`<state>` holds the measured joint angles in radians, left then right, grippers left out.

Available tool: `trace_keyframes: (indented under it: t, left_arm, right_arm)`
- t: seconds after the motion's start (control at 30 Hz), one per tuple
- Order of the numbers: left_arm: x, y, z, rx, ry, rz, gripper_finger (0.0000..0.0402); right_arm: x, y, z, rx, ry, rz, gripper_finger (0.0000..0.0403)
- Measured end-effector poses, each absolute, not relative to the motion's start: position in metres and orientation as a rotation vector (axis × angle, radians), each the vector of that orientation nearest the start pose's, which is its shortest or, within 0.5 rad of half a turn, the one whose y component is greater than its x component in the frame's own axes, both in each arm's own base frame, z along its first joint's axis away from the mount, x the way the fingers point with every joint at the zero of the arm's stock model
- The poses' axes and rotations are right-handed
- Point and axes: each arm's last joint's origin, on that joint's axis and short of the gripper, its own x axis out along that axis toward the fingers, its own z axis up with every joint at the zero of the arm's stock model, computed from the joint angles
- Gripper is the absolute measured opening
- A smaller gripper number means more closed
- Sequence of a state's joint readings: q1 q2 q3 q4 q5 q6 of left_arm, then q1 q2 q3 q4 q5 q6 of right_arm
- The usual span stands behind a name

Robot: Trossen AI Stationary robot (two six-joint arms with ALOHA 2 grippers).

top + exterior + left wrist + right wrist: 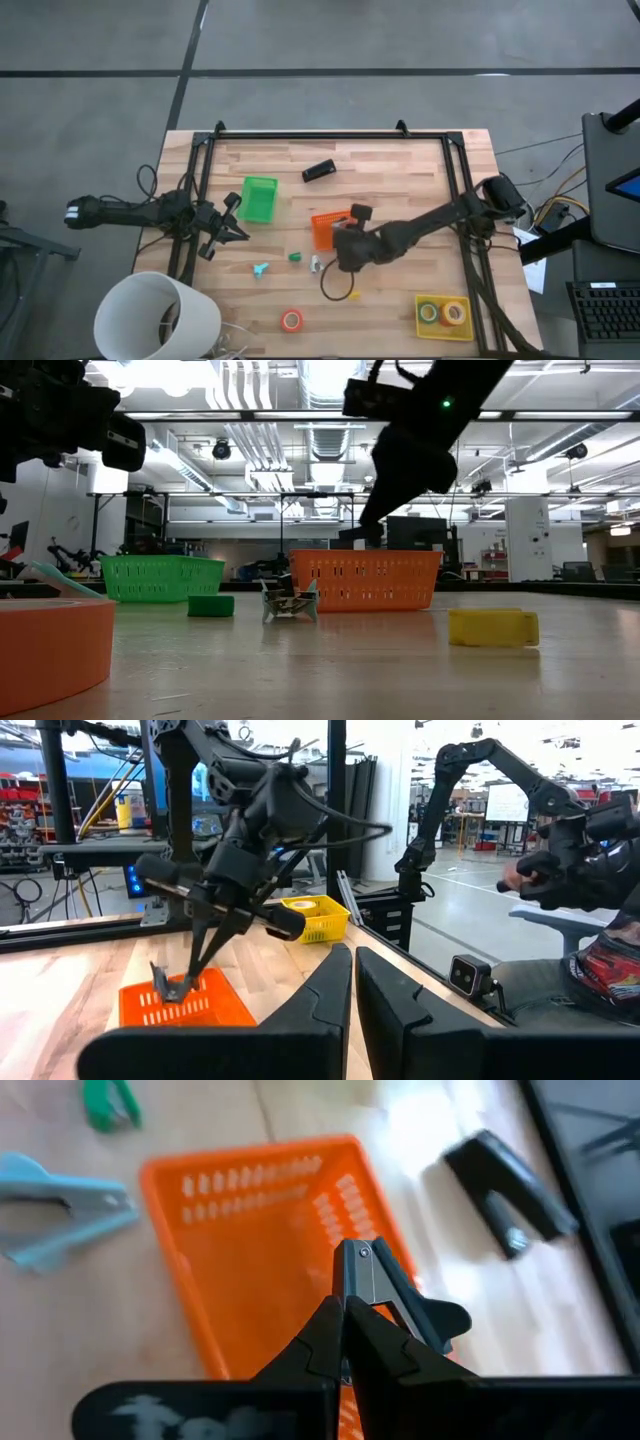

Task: Pick and place Stapler, Stapler remover, tape
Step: Put the black staple remover into the orange bin

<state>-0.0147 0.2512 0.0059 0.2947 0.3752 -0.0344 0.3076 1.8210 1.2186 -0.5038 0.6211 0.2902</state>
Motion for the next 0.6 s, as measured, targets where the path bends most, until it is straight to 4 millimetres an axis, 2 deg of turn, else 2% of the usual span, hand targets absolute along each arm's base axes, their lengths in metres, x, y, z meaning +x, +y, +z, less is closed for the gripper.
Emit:
trace_keyframes:
  t: [0.27,0.6]
  left_arm:
    - [0.1109,-0.0122,0.1725,-0.025,-0.042,-0.391,0.0023]
    - [0.1109,-0.0122,0.1725,-0.025,-0.042,-0.391,0.0023]
  right_arm:
    - [0.3525,0.0862,0.1856,-0.200,0.939,-0.404,0.0008]
    - [0.3532,0.0861,0.1805,-0.177,0.899,-0.403,0.0008]
